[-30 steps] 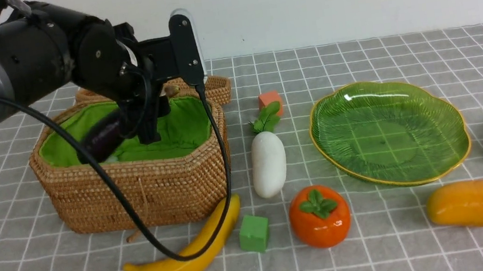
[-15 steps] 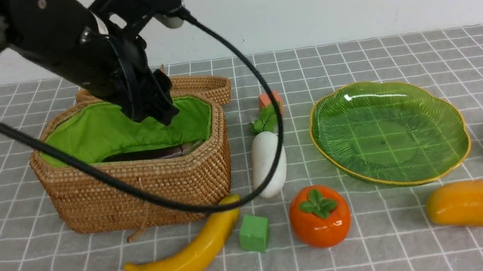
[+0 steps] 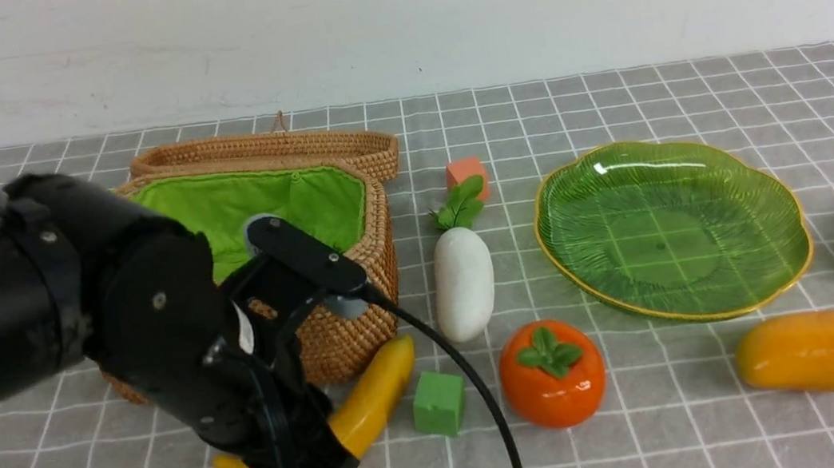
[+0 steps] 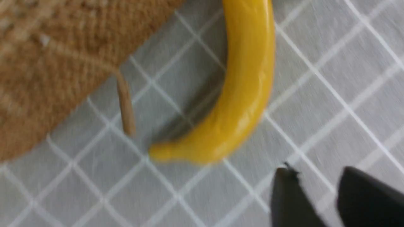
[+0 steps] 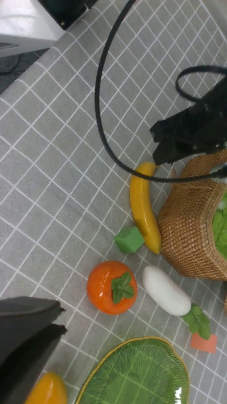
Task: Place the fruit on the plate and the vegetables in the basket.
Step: Use the left arm to grab a banana and put it into the right plate
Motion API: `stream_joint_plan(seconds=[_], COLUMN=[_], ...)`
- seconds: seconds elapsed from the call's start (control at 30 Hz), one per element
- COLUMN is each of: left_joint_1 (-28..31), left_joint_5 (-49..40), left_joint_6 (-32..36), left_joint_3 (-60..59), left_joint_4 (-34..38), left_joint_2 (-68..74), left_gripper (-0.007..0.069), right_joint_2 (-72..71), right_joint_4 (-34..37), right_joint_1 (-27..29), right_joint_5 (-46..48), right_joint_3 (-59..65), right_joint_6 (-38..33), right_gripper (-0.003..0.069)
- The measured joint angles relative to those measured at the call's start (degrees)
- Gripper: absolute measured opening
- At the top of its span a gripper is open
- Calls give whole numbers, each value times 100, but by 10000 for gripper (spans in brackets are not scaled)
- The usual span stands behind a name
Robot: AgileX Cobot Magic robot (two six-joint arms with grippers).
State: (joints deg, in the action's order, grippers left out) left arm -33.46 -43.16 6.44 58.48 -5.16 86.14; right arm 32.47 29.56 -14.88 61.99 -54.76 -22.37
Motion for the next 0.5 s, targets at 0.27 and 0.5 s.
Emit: stream_joint_plan(seconds=[0.27, 0.5], left_joint_1=[0, 0], left_joint_5=[1021, 1337], left_joint_6=[0, -13], left_joint_3=[-215, -215], left_joint_4=[-399, -662], left_joint_2=[891, 1567], left_gripper=[532, 460], right_joint_2=[0, 0], right_joint_4=[248, 393], right_joint_1=[0, 0], right_joint_5=[0, 29], right_joint_3=[0, 0], right_joint_6=[0, 0], right_gripper=[51, 55])
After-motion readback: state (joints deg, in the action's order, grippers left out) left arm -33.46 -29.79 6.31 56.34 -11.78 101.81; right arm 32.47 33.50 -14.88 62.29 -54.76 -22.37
